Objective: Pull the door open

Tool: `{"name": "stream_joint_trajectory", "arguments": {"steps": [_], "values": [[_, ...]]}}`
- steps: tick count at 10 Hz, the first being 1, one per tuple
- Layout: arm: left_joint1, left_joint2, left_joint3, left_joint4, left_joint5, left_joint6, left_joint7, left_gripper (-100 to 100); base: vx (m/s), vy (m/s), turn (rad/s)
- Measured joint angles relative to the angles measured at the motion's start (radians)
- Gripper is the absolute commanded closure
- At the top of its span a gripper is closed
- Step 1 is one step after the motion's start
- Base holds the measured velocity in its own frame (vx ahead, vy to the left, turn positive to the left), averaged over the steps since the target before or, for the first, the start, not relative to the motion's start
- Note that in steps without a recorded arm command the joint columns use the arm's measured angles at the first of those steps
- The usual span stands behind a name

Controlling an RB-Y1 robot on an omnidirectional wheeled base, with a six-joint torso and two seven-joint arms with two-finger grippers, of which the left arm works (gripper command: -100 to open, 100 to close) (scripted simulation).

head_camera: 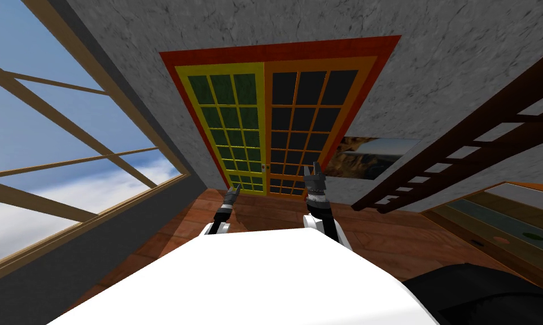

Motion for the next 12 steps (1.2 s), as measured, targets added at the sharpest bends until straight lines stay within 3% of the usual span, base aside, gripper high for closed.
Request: {"name": "stream_joint_trajectory", "arguments": {"steps": [4,12], "values": [[-0.028,0.000,0.011,0.101,-0.017,-0.036,-0.077,-100,0.101,-0.063,-0.012],[-0.085,0.001,0.031,0.276,-0.048,-0.085,-0.219,-100,0.103,-0.053,-0.012]]}}
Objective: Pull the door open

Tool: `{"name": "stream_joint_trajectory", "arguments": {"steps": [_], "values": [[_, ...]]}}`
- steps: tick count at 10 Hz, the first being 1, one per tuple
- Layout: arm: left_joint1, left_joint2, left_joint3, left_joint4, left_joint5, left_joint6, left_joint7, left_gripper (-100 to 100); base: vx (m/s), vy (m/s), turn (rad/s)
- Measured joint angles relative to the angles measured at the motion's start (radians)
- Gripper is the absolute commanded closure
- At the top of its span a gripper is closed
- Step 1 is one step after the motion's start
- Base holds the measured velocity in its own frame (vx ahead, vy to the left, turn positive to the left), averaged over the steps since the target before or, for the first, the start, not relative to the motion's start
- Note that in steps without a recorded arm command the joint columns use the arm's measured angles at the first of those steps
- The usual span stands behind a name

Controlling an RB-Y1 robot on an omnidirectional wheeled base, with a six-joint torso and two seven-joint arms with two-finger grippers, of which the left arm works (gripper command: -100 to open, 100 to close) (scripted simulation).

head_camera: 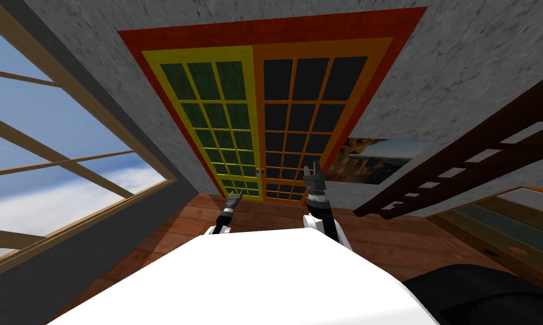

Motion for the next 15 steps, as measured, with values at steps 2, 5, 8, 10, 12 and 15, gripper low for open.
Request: {"name": "stream_joint_trajectory", "arguments": {"steps": [2,5,8,10,12,15], "values": [[-0.015,-0.001,0.005,0.042,-0.007,-0.013,-0.034,-100,0.108,-0.054,-0.010],[-0.041,-0.003,0.013,0.117,-0.021,-0.033,-0.094,-100,0.122,-0.048,-0.015],[-0.060,-0.002,0.019,0.171,-0.031,-0.046,-0.140,-100,0.121,-0.049,-0.011],[-0.080,-0.003,0.026,0.224,-0.038,-0.066,-0.175,-100,0.139,-0.034,-0.017],[-0.100,-0.006,0.032,0.277,-0.046,-0.082,-0.215,-100,0.154,-0.045,-0.017],[-0.121,-0.009,0.037,0.326,-0.058,-0.093,-0.264,-100,0.174,-0.022,-0.018]]}}
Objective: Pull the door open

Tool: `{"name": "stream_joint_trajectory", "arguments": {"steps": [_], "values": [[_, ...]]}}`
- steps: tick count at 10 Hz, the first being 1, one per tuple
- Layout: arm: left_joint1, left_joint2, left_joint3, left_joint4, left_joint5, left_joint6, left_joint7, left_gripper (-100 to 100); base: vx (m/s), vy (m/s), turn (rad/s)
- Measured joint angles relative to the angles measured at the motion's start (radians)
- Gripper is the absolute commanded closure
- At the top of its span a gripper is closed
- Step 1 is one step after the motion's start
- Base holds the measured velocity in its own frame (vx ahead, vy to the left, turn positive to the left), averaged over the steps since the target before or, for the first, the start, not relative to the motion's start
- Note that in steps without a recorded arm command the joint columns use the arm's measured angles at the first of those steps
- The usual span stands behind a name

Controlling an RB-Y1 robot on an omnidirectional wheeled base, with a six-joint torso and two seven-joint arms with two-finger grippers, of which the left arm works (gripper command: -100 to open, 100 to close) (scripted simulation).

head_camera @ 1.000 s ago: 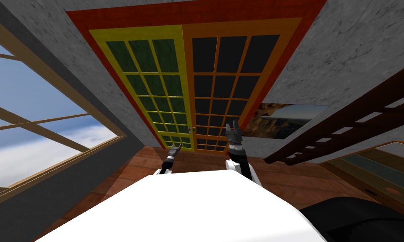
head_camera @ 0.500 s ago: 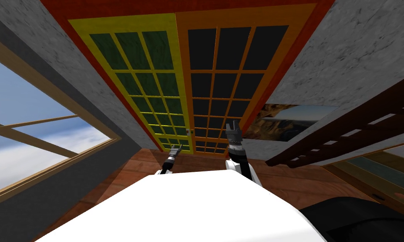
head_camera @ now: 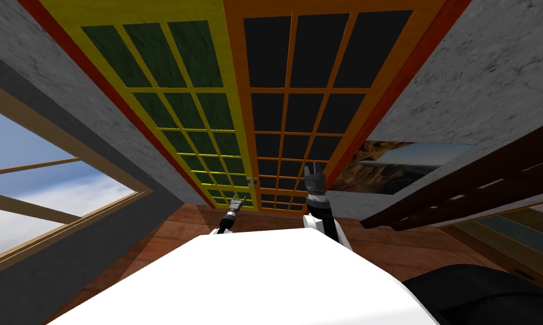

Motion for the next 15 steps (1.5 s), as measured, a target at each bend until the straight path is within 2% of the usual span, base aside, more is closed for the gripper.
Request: {"name": "stream_joint_trajectory", "arguments": {"steps": [1,2,3,5,7,8,9,10,11,12,13,14,15], "values": [[-0.012,-0.002,0.003,0.023,-0.003,-0.008,-0.016,-100,0.077,-0.003,-0.005],[-0.013,-0.002,0.003,0.026,-0.003,-0.010,-0.020,-100,-0.088,-0.009,0.022],[0.009,-0.002,0.006,0.010,-0.005,0.001,-0.020,-100,-0.128,-0.004,0.020],[0.006,0.009,0.024,0.061,0.000,-0.012,-0.028,-100,-0.159,-0.013,0.010],[0.039,0.011,0.043,0.058,0.000,0.005,-0.039,-100,-0.192,-0.006,0.000],[0.030,0.019,0.063,0.114,0.006,-0.008,-0.051,-100,-0.123,0.009,-0.005],[0.053,0.019,0.067,0.100,0.005,-0.006,-0.053,-100,-0.117,0.004,-0.009],[0.093,0.015,0.071,0.054,0.001,0.020,-0.052,-100,-0.089,-0.005,0.000],[0.082,0.021,0.083,0.097,0.005,0.011,-0.059,-100,-0.137,-0.004,-0.020],[0.082,0.025,0.105,0.146,0.010,-0.009,-0.075,-100,-0.146,-0.004,-0.017],[0.099,0.026,0.115,0.142,0.009,-0.004,-0.081,-100,-0.155,0.003,-0.027],[0.130,0.027,0.128,0.128,0.009,0.009,-0.084,-100,-0.153,-0.030,-0.034],[0.137,0.035,0.145,0.147,0.011,0.014,-0.089,-100,-0.147,-0.020,-0.039]]}}
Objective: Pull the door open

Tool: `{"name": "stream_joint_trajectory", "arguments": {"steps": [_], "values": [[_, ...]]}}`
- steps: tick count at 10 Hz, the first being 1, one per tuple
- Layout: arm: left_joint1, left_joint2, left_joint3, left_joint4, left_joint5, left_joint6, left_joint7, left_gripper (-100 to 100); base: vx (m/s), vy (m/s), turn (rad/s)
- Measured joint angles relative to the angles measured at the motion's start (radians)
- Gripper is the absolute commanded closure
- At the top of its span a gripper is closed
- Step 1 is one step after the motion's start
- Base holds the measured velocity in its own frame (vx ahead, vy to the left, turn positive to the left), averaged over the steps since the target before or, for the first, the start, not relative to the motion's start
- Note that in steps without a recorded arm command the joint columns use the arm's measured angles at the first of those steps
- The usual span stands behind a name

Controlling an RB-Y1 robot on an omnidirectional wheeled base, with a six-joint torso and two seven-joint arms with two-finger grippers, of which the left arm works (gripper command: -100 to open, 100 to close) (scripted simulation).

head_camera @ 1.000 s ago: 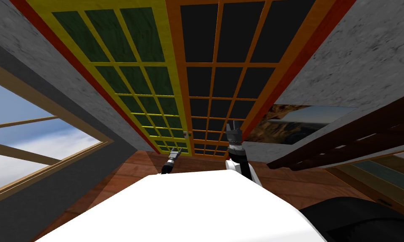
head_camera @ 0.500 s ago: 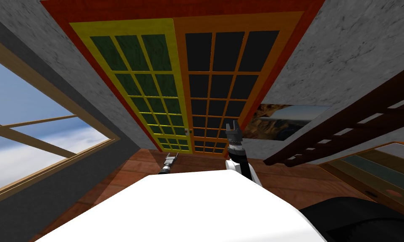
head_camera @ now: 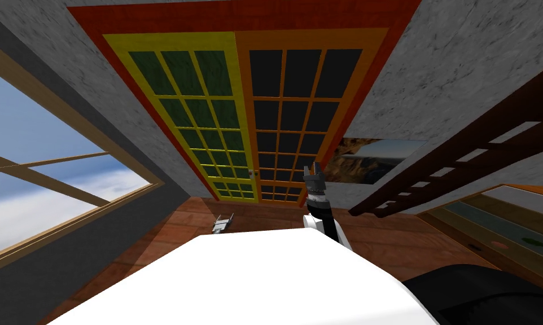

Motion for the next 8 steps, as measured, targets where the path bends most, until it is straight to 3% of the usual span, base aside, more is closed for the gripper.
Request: {"name": "stream_joint_trajectory", "arguments": {"steps": [4,5,8], "values": [[0.037,0.001,0.067,0.043,0.005,0.018,-0.035,-100,-0.100,0.013,-0.062],[0.053,-0.005,0.082,0.032,0.005,0.030,-0.043,-100,-0.034,0.009,-0.017],[0.038,-0.014,0.121,0.077,0.010,0.026,-0.073,-100,0.025,0.023,-0.113]]}}
